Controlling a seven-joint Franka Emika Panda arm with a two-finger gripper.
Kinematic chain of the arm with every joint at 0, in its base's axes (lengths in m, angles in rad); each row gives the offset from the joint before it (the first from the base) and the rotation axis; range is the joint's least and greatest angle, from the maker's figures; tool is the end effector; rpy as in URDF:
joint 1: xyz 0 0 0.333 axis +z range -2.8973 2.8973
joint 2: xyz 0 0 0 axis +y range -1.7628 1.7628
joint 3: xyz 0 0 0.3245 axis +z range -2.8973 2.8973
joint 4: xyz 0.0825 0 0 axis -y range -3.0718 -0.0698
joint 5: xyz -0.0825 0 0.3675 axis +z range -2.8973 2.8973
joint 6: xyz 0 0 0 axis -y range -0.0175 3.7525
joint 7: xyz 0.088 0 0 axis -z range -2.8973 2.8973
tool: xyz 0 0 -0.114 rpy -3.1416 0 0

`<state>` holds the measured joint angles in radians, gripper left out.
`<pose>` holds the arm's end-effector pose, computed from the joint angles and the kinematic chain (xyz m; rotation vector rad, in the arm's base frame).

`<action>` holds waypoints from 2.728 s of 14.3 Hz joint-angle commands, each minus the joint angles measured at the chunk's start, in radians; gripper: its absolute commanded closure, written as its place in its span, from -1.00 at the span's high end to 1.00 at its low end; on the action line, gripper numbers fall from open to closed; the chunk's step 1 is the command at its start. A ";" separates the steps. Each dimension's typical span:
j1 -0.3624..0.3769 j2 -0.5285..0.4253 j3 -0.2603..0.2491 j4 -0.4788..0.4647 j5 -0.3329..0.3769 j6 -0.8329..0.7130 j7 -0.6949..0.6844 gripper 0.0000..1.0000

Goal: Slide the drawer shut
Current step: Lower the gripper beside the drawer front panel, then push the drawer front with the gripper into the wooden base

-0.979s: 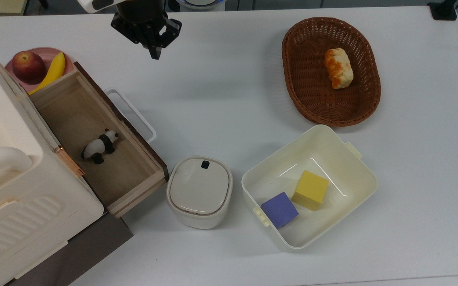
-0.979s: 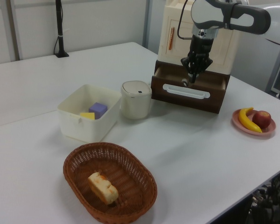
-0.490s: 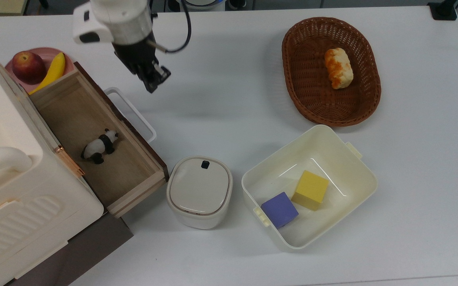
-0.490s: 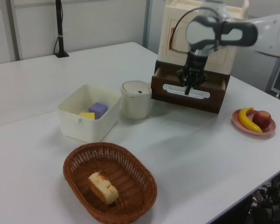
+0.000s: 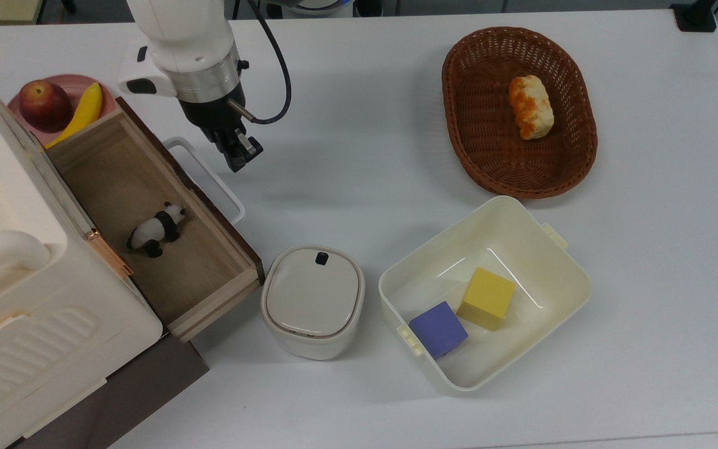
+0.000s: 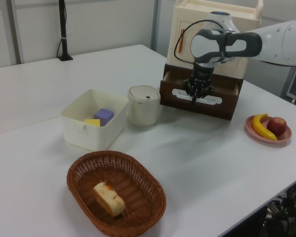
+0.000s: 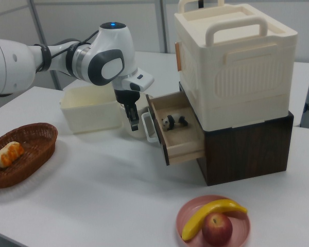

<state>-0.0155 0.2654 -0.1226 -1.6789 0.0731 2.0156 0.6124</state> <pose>0.6282 -0.0757 0.4609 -2.8601 1.1658 -0.0977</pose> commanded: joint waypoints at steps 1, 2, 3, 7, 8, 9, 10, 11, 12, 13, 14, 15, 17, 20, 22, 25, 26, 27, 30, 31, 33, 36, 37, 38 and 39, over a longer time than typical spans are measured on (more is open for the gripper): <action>-0.012 0.000 -0.003 0.001 0.016 0.032 0.016 -1.00; -0.014 0.002 -0.005 0.007 0.017 0.041 0.015 -1.00; -0.021 0.003 -0.006 0.008 0.017 0.044 0.015 -1.00; -0.041 0.031 -0.006 0.042 0.014 0.048 0.012 -1.00; -0.050 0.040 -0.006 0.051 0.011 0.048 0.009 -1.00; -0.057 0.048 -0.006 0.059 0.008 0.049 0.009 -1.00; -0.057 0.052 -0.006 0.061 0.008 0.049 0.007 -1.00; -0.061 0.055 -0.006 0.067 0.008 0.049 0.007 -1.00; -0.069 0.057 -0.006 0.074 0.008 0.064 0.007 -1.00; -0.072 0.061 -0.006 0.074 0.008 0.089 0.007 -1.00; -0.078 0.066 -0.006 0.074 0.005 0.103 0.004 -1.00; -0.084 0.077 -0.006 0.077 0.004 0.104 0.004 -1.00; -0.089 0.092 -0.008 0.094 0.001 0.104 0.003 -1.00; -0.106 0.098 -0.008 0.106 0.001 0.107 0.003 -1.00; -0.113 0.098 -0.008 0.107 0.001 0.152 0.003 -1.00; -0.126 0.107 -0.015 0.107 -0.001 0.193 0.003 -1.00; -0.126 0.110 -0.018 0.108 -0.003 0.193 0.003 -1.00; -0.129 0.112 -0.018 0.108 -0.004 0.198 0.001 -1.00; -0.146 0.112 -0.018 0.108 -0.006 0.248 0.003 -1.00; -0.150 0.114 -0.018 0.108 -0.007 0.252 0.003 -1.00; -0.165 0.115 -0.018 0.108 -0.009 0.253 0.000 -1.00; -0.173 0.115 -0.031 0.108 -0.007 0.255 -0.016 -1.00; -0.173 0.115 -0.038 0.108 -0.007 0.267 -0.016 -1.00; -0.173 0.115 -0.043 0.108 -0.006 0.276 -0.019 -1.00; -0.173 0.115 -0.043 0.108 -0.007 0.278 -0.019 -1.00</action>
<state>-0.1826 0.3746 -0.1339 -1.5814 0.0752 2.2488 0.6132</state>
